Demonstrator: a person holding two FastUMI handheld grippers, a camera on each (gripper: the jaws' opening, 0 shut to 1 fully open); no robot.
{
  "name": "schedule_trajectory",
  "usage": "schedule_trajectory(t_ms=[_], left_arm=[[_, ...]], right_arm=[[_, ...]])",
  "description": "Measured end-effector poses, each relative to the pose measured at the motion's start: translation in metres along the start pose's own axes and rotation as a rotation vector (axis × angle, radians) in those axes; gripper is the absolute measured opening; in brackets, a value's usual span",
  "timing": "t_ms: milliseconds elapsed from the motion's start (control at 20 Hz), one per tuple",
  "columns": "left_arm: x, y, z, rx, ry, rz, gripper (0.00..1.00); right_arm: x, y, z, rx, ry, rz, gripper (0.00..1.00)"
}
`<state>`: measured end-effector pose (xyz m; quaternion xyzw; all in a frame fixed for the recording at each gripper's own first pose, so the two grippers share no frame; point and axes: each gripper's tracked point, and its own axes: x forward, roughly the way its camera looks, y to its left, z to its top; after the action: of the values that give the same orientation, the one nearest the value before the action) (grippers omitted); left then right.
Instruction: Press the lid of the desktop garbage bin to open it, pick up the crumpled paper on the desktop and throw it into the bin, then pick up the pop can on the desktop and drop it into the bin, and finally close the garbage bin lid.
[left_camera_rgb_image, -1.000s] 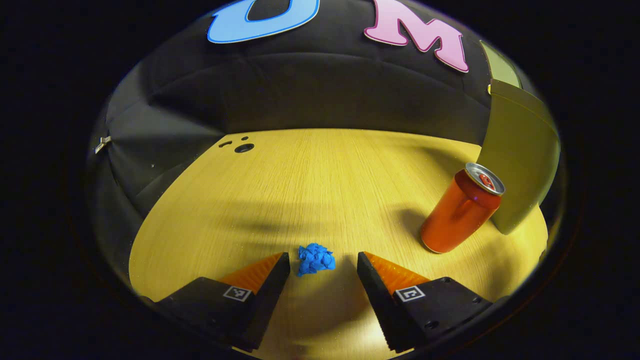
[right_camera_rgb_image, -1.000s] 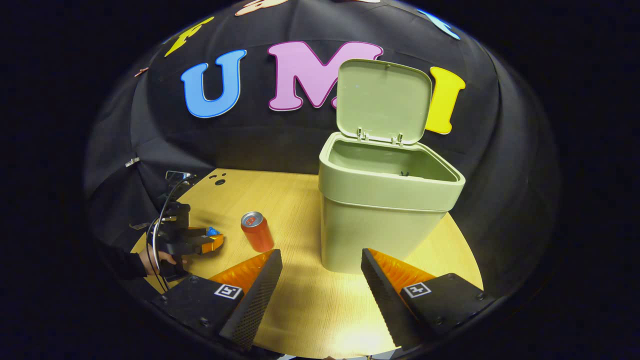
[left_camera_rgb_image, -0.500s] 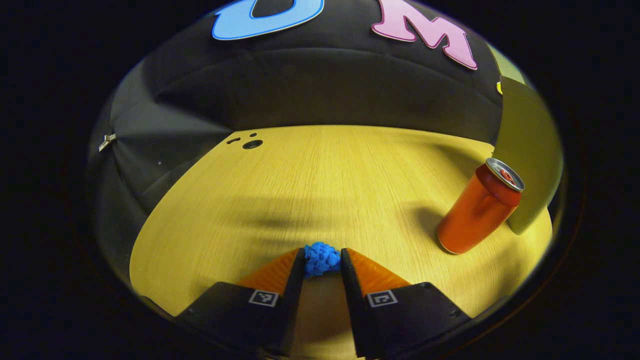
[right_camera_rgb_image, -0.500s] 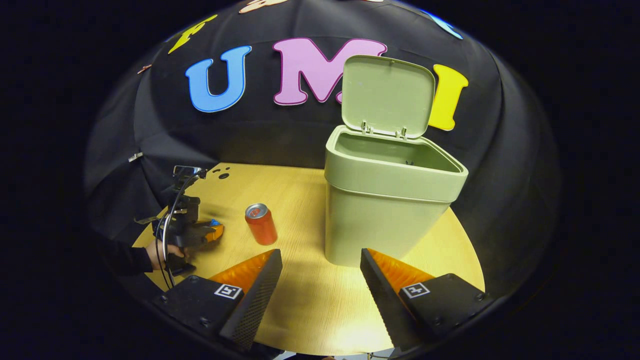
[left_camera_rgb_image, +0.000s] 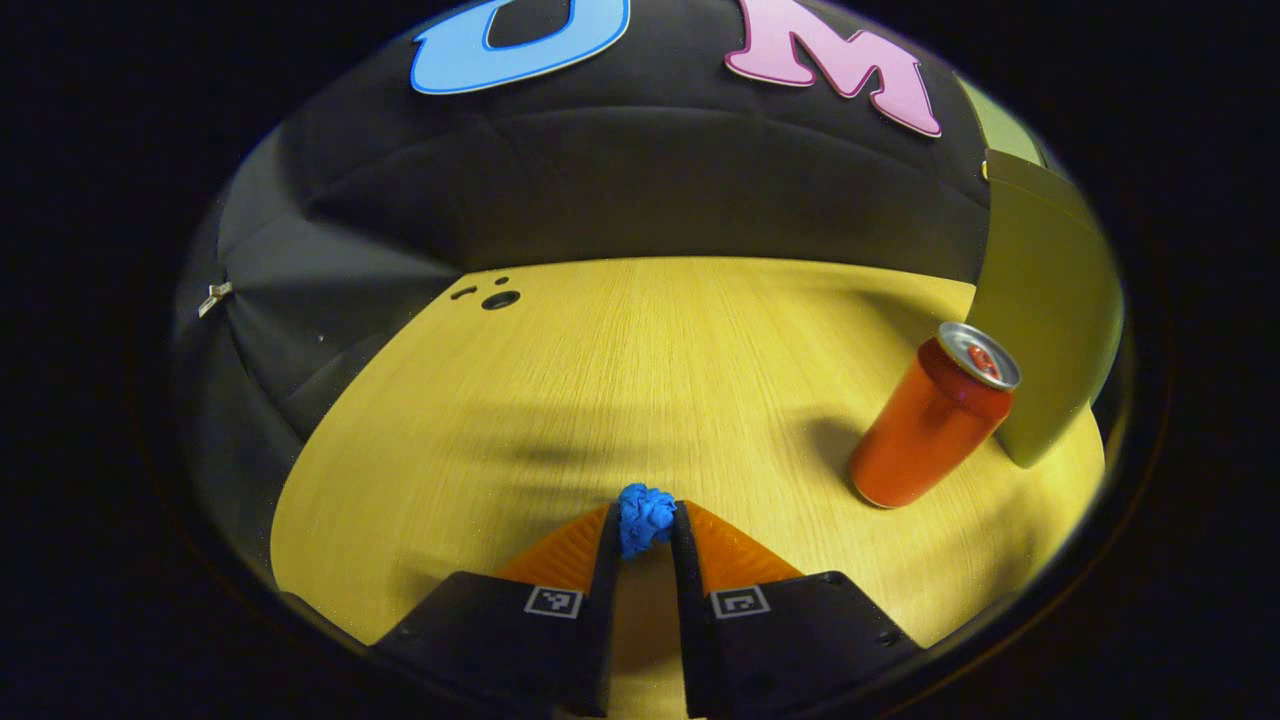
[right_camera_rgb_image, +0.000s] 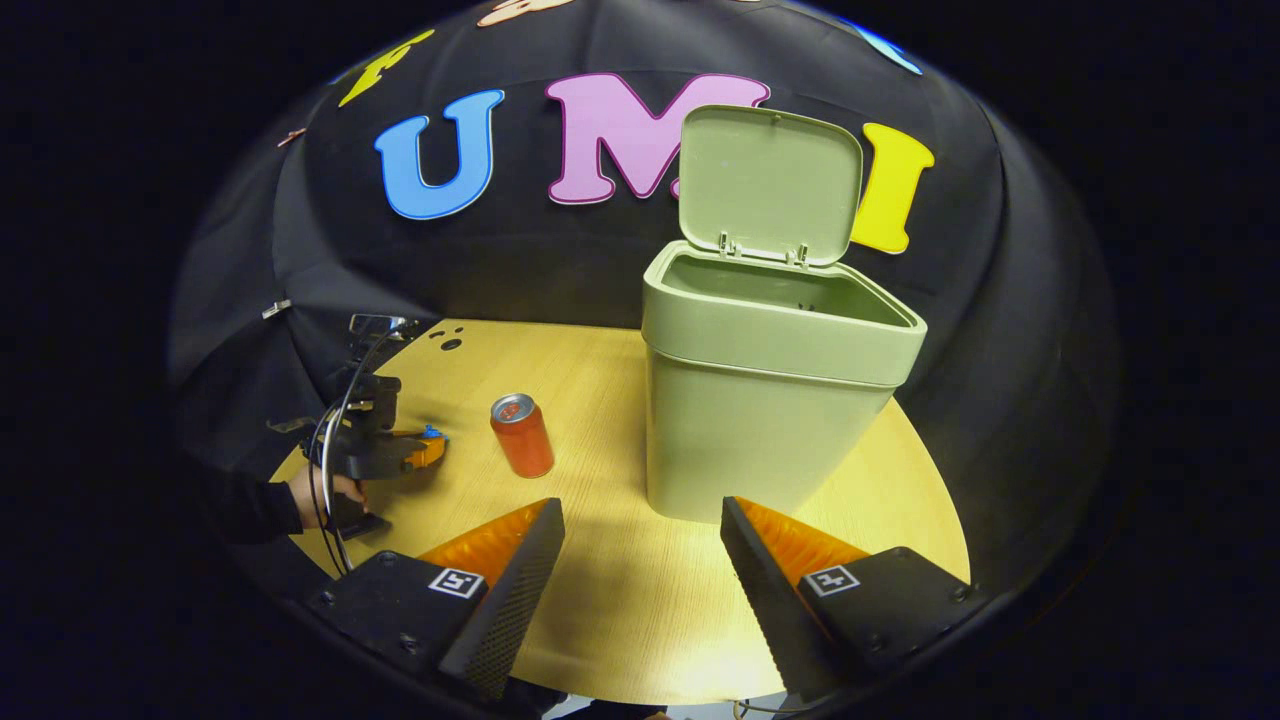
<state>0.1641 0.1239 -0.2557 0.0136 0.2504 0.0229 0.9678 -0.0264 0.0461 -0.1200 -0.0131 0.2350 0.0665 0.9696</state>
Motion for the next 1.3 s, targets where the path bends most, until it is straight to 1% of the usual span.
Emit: schedule_trajectory(t_ms=[200,250,300,400,650,750,800,900,1000,1050,1300], left_arm=[[-0.034,-0.008,0.031,-0.025,-0.066,-0.018,0.32],[-0.044,-0.007,0.04,-0.024,-0.08,-0.015,0.36],[-0.053,-0.006,0.047,-0.017,-0.094,-0.011,0.32],[-0.078,-0.01,0.069,-0.004,-0.137,-0.006,0.32],[-0.135,-0.037,0.123,0.024,-0.228,-0.047,0.32],[-0.155,-0.056,0.151,0.045,-0.279,-0.084,0.32],[-0.164,-0.07,0.167,0.058,-0.308,-0.108,0.27],[-0.178,-0.096,0.194,0.078,-0.36,-0.154,0.27],[-0.186,-0.127,0.213,0.094,-0.386,-0.206,0.36],[-0.189,-0.142,0.222,0.1,-0.4,-0.234,0.31],[-0.204,-0.222,0.254,0.152,-0.452,-0.375,0.31]], right_arm=[[-0.001,-0.005,-0.004,0.022,-0.005,0.006,1.0],[-0.002,-0.007,-0.004,0.028,-0.008,0.007,0.99],[-0.002,-0.009,-0.004,0.032,-0.013,0.008,1.0],[-0.004,-0.013,-0.003,0.039,-0.024,0.009,1.0],[-0.007,-0.03,0.001,0.077,-0.064,0.004,1.0],[-0.009,-0.039,0.004,0.093,-0.081,-0.005,0.99],[-0.01,-0.045,0.006,0.101,-0.091,-0.012,0.99],[-0.012,-0.054,0.009,0.12,-0.106,-0.019,0.99],[-0.013,-0.06,0.009,0.134,-0.114,-0.019,0.99],[-0.013,-0.063,0.01,0.136,-0.118,-0.017,0.99],[-0.014,-0.079,0.012,0.137,-0.14,-0.015,0.99]])
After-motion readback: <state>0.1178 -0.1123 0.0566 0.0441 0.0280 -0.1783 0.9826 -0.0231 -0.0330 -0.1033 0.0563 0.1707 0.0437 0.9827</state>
